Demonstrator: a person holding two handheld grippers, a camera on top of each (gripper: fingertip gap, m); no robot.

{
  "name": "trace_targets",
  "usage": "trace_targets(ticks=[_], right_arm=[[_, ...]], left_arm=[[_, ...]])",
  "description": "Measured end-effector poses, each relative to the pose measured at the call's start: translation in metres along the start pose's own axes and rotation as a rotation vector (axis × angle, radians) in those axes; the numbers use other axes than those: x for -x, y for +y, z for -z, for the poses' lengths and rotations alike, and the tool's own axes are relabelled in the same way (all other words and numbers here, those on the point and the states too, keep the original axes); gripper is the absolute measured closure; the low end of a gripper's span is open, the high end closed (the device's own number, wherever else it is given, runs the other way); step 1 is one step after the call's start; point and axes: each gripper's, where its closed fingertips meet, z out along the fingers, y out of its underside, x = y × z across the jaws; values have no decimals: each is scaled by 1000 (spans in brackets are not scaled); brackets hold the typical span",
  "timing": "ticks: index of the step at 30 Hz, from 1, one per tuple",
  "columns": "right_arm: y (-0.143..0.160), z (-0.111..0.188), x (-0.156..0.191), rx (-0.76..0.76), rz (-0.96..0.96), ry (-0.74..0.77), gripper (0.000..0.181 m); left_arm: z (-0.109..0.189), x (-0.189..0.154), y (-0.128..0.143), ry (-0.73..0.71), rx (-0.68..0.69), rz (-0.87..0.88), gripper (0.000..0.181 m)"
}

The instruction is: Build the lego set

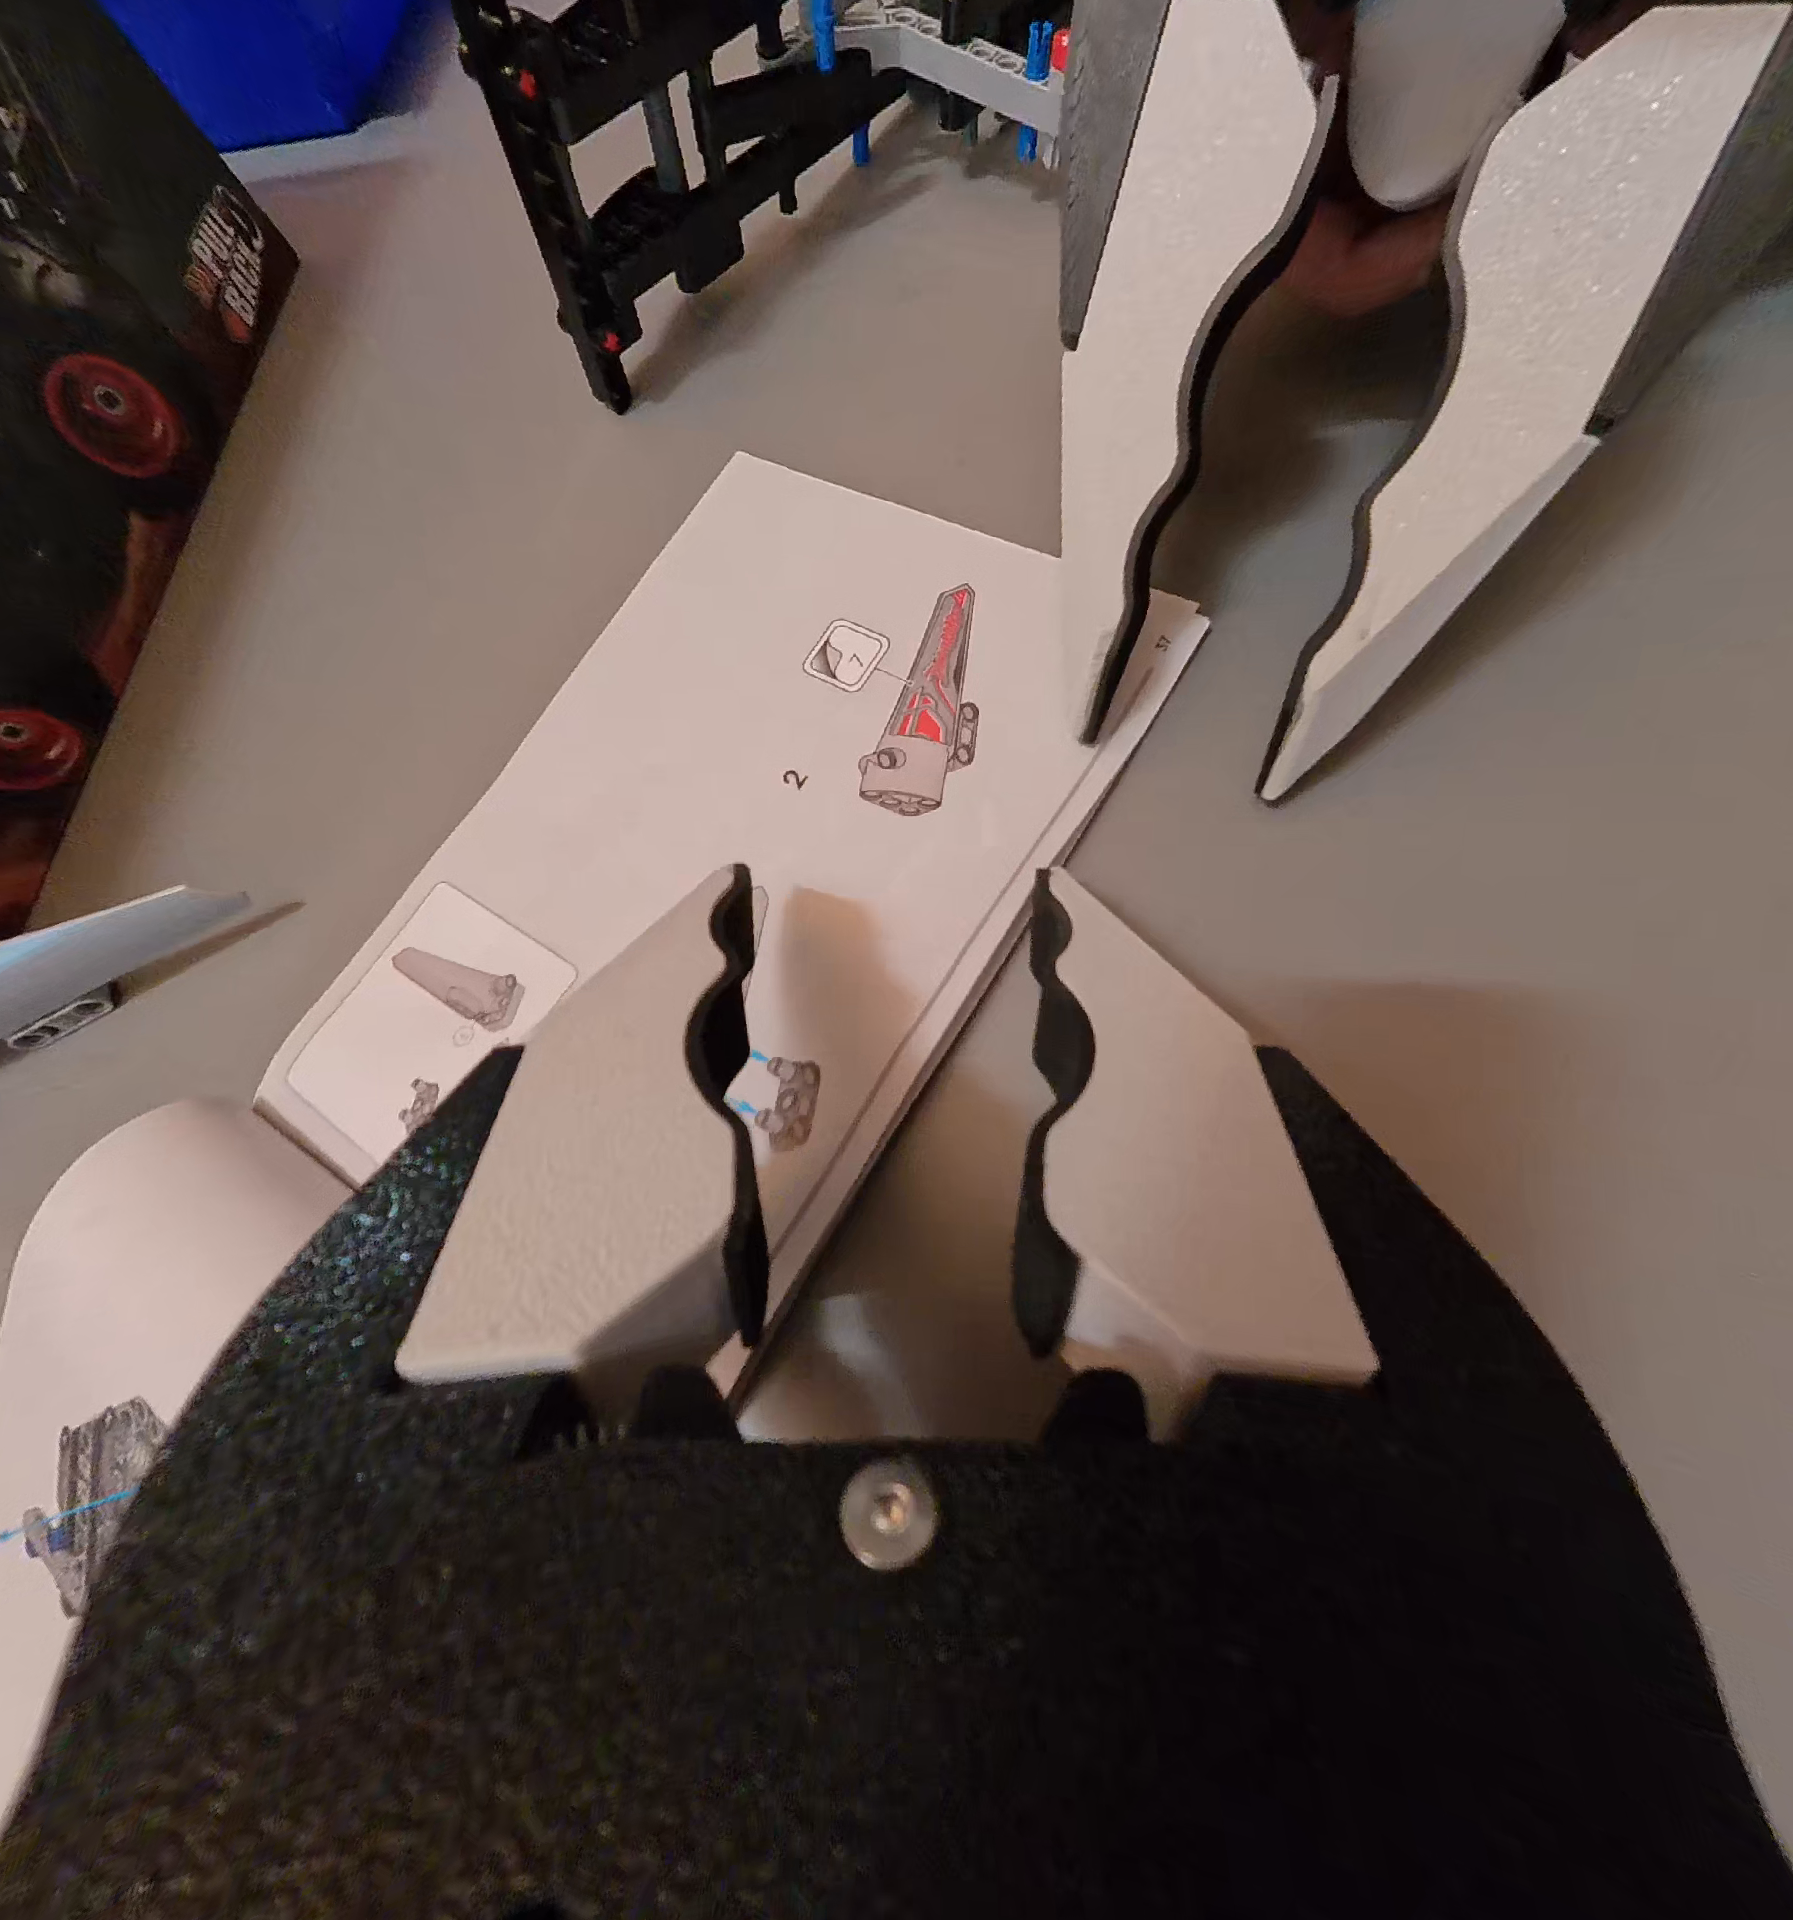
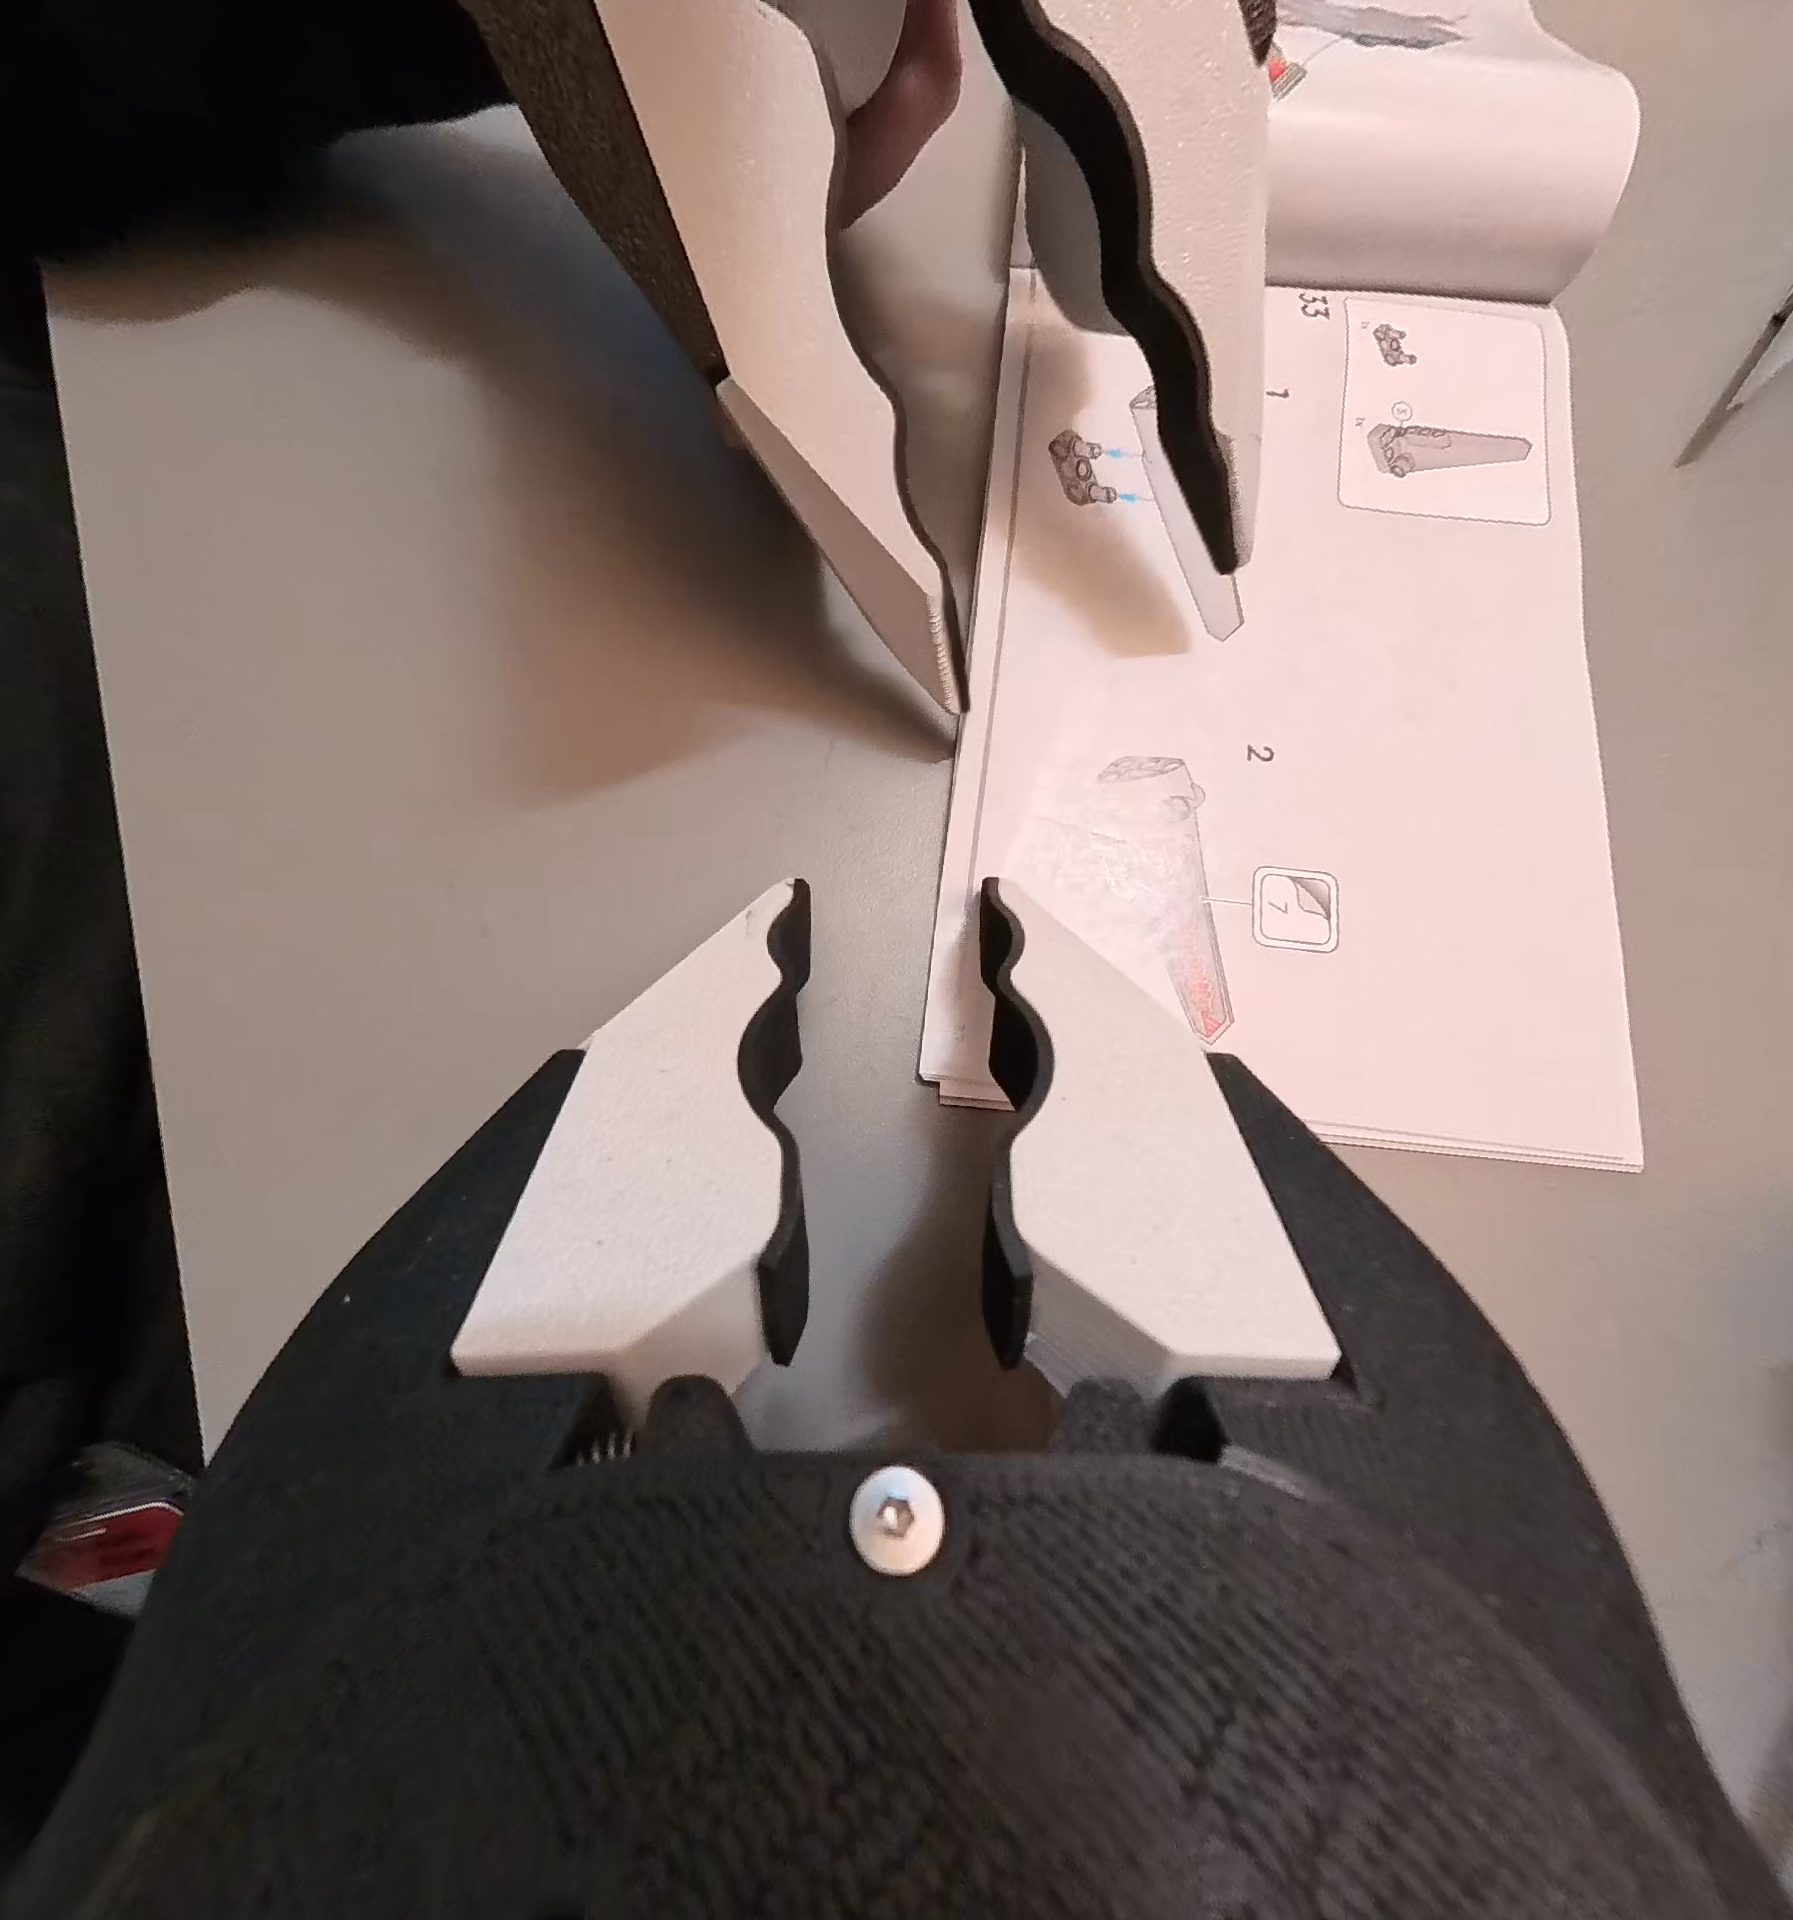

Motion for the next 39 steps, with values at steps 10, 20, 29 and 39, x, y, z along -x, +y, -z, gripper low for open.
trace_targets(ticks=[10, 20, 29, 39], right_arm=[[0, 0, 0, 1, 3, 3, 151], [0, 0, 0, 5, 10, 4, 150], [1, 0, 1, 12, 20, 7, 149], [1, 0, 1, 14, 29, 10, 149]], left_arm=[[1, 3, -2, -18, -13, -13, 132], [-2, 4, 4, -34, 26, -34, 135], [0, -1, 2, -7, 5, -35, 133], [2, 1, 8, -16, 14, -32, 134]])
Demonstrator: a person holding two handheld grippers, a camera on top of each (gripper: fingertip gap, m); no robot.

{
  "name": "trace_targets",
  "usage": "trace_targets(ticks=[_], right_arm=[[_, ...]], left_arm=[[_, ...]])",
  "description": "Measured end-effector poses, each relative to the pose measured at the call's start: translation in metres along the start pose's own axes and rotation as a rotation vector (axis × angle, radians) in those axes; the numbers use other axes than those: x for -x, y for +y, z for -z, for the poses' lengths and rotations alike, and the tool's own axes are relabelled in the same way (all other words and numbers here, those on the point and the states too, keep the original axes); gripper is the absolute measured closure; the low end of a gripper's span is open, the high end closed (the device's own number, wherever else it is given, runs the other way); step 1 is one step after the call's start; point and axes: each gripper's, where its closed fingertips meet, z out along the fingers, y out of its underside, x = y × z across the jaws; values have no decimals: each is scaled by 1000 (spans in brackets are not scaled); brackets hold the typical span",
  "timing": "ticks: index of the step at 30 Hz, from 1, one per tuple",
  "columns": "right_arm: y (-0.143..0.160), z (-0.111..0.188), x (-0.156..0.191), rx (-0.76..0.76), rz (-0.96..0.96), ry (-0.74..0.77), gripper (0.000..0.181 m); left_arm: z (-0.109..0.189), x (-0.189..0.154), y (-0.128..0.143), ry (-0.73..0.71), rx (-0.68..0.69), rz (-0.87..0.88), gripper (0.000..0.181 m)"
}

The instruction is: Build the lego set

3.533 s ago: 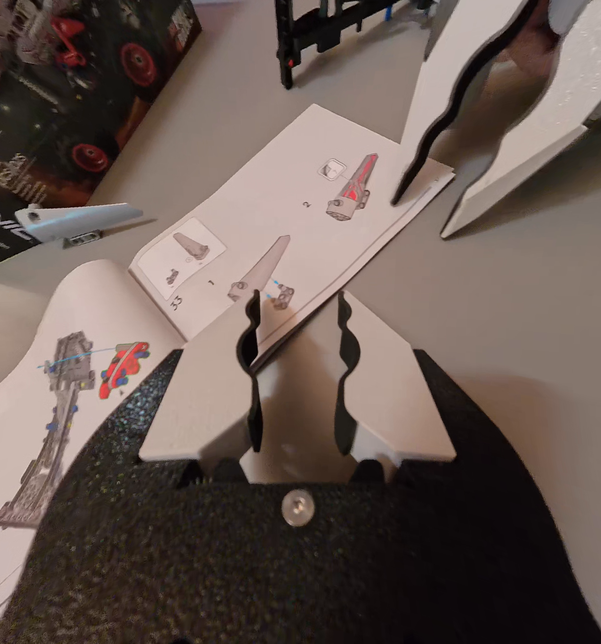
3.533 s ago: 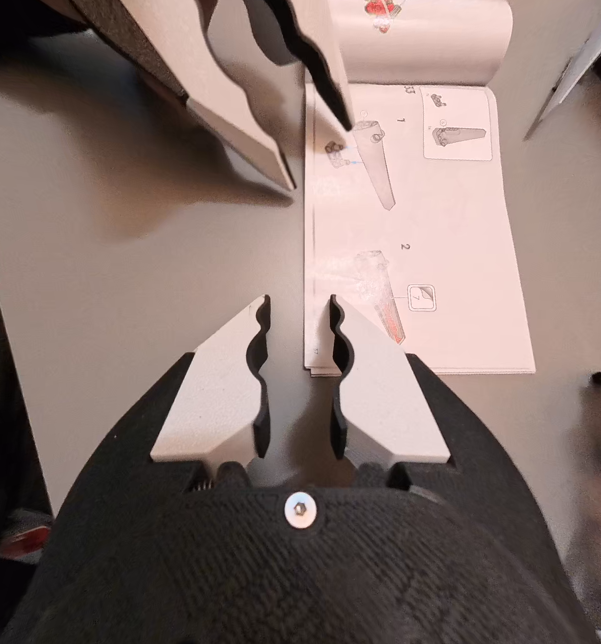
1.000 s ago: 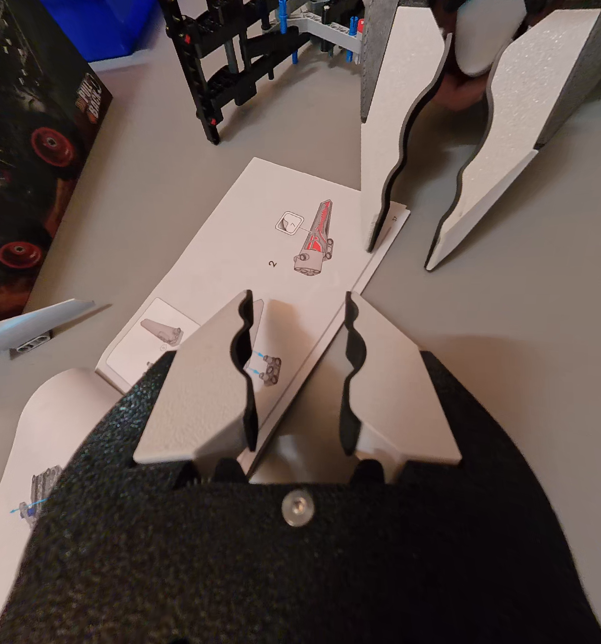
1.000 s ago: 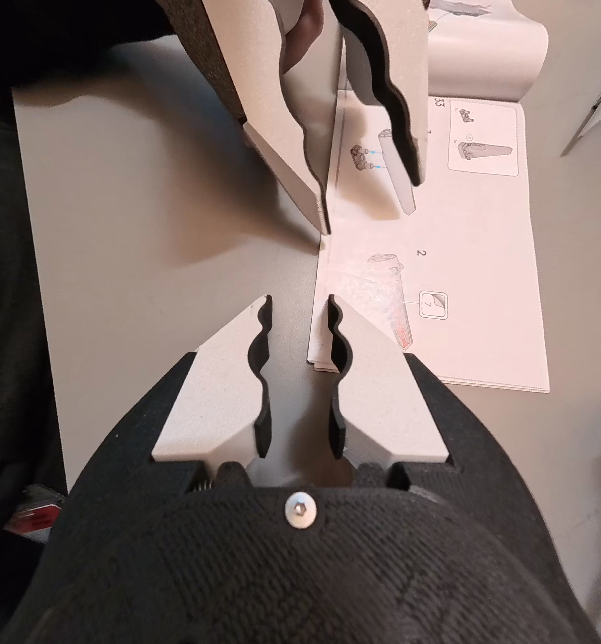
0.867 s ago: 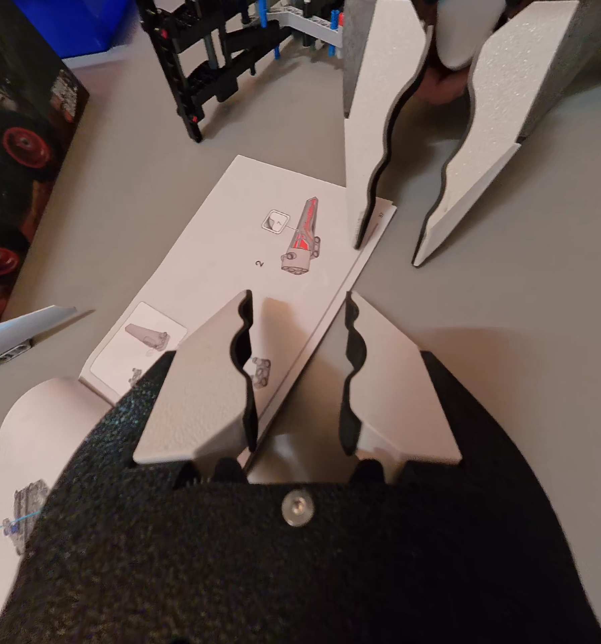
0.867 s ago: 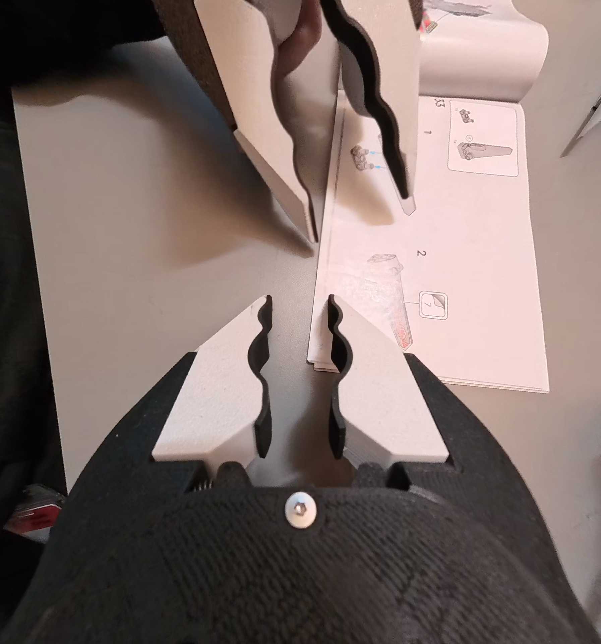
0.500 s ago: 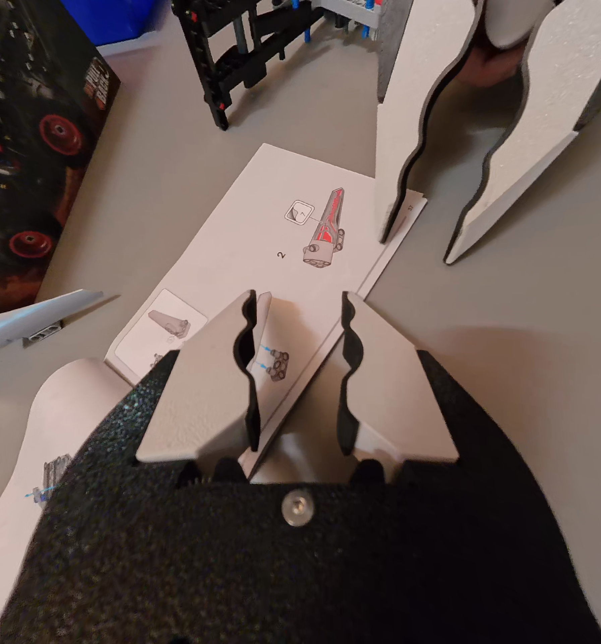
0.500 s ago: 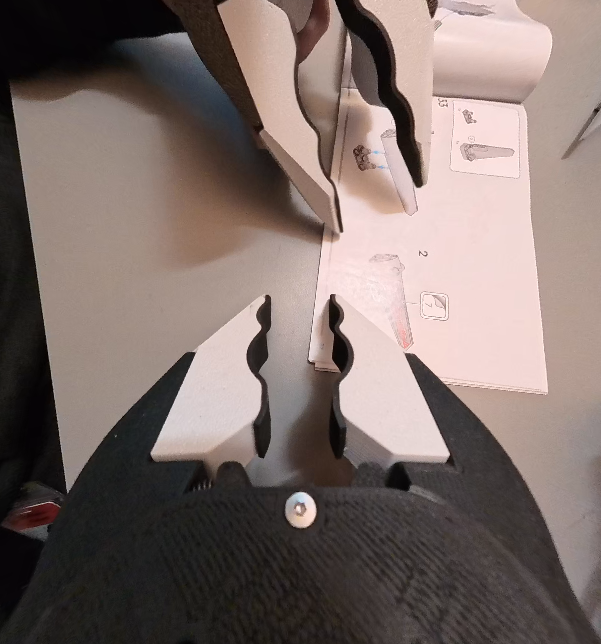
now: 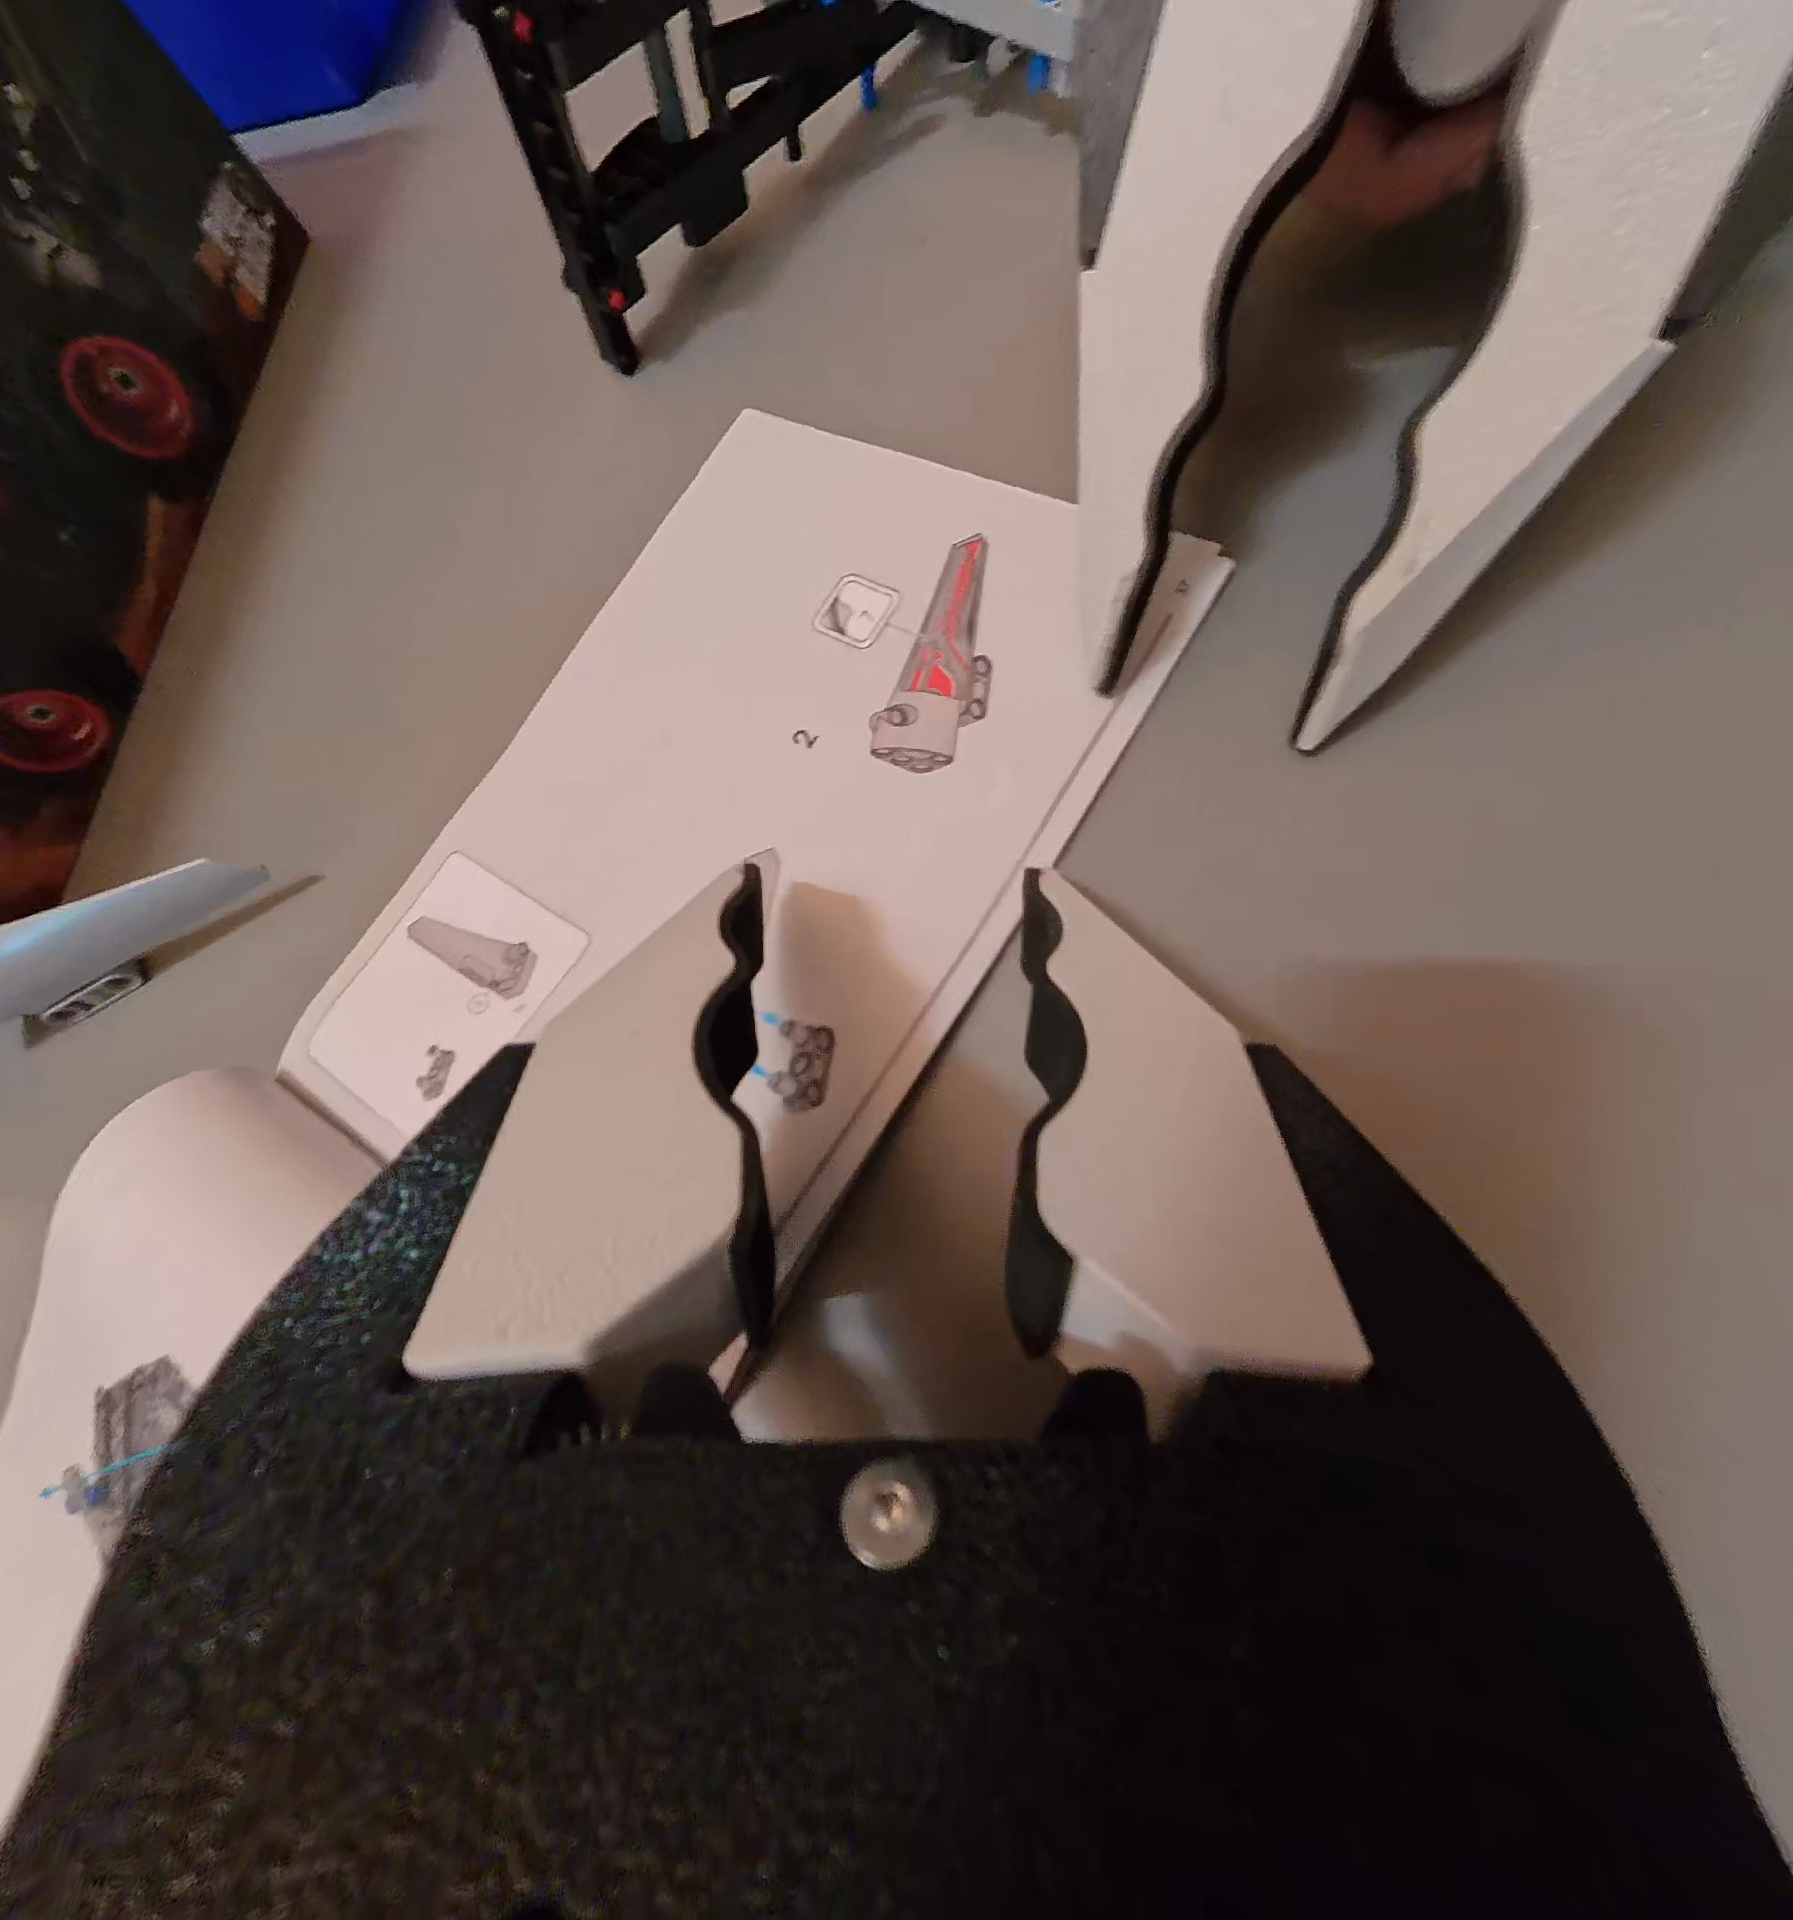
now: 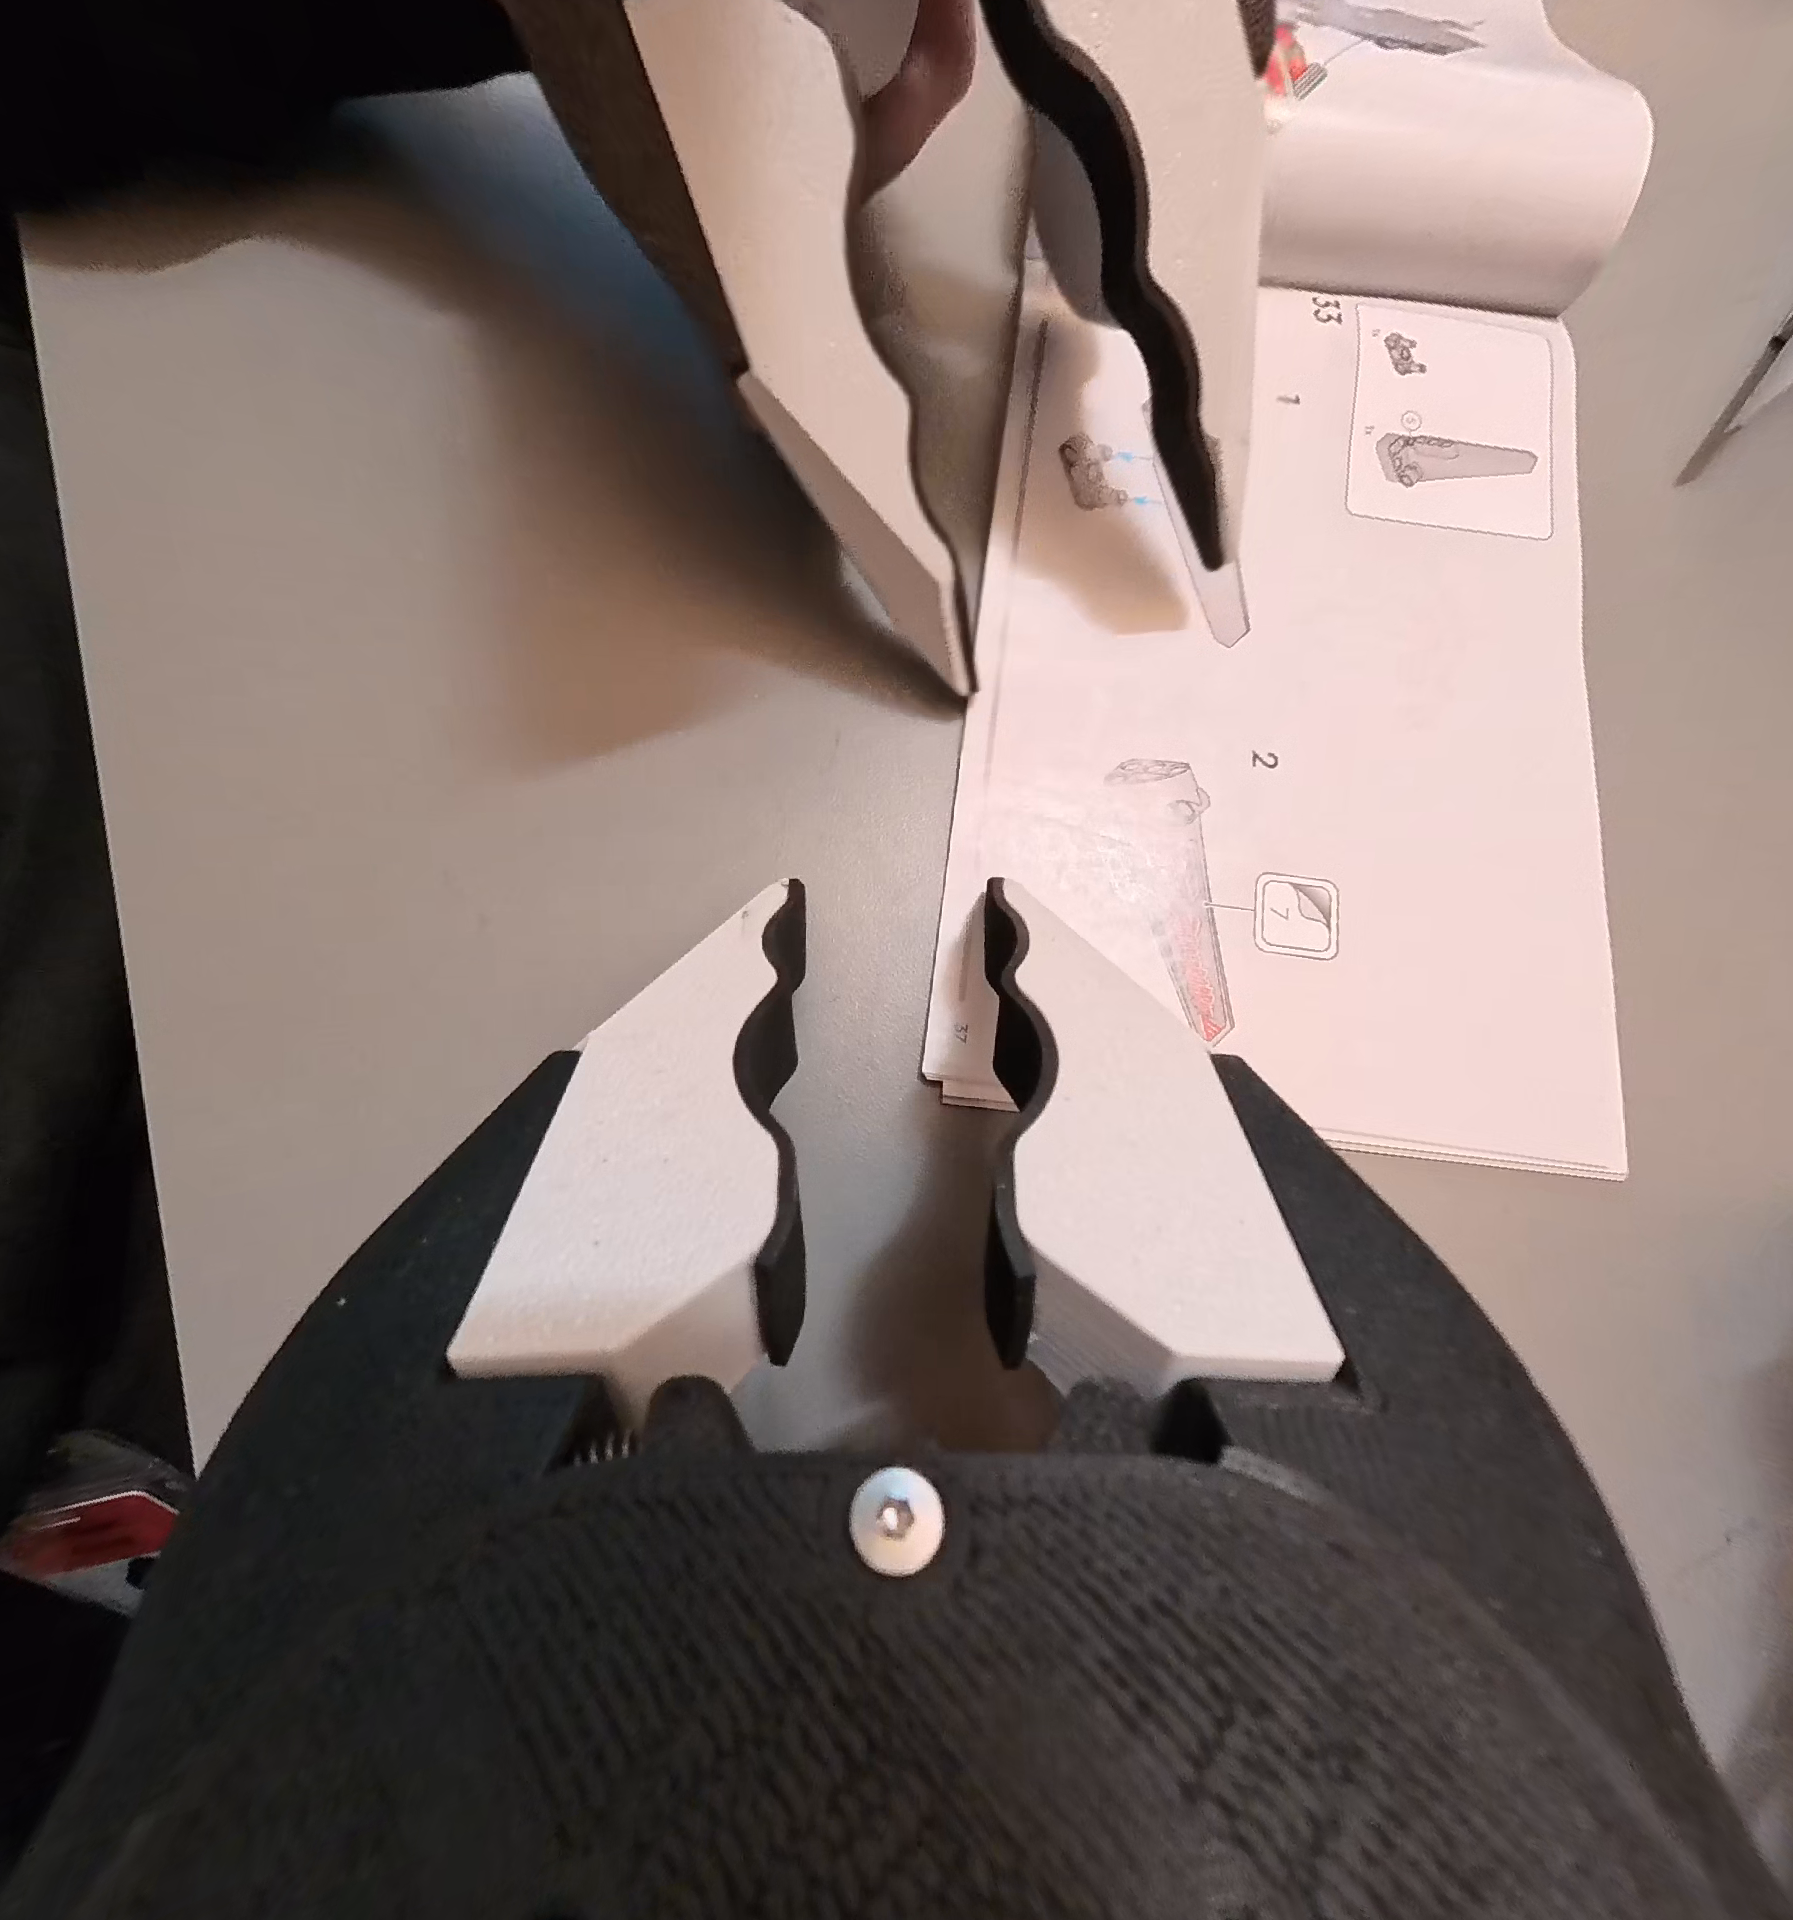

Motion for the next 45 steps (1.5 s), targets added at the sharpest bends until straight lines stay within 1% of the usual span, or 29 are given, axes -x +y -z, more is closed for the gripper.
trace_targets(ticks=[2, 7, 14, 22, 27, 35, 39, 42, 45], right_arm=[[0, 0, 0, 1, 0, 0, 148], [0, 0, 0, 1, 4, 4, 148], [0, 0, 0, -5, 2, 6, 149], [0, -1, 1, 21, 22, 12, 150], [0, -1, 3, 26, 34, 9, 151], [0, 1, 0, 14, 13, 20, 155], [1, 4, -9, 18, 13, 70, 155], [2, 2, -9, 26, 6, 66, 159], [2, 2, -7, 32, 4, 61, 158]], left_arm=[[0, -3, 0, 14, -5, -4, 133], [0, 0, 1, -17, 6, -6, 132], [6, 3, -2, -28, -38, 28, 134], [8, 7, -3, -60, -54, 39, 133], [11, 11, -4, -105, -64, 58, 132], [14, 10, -5, -133, -75, 56, 135], [16, 16, -5, -159, -86, 82, 139], [19, 22, -5, -177, -96, 108, 141], [21, 25, -4, -188, -107, 119, 142]])
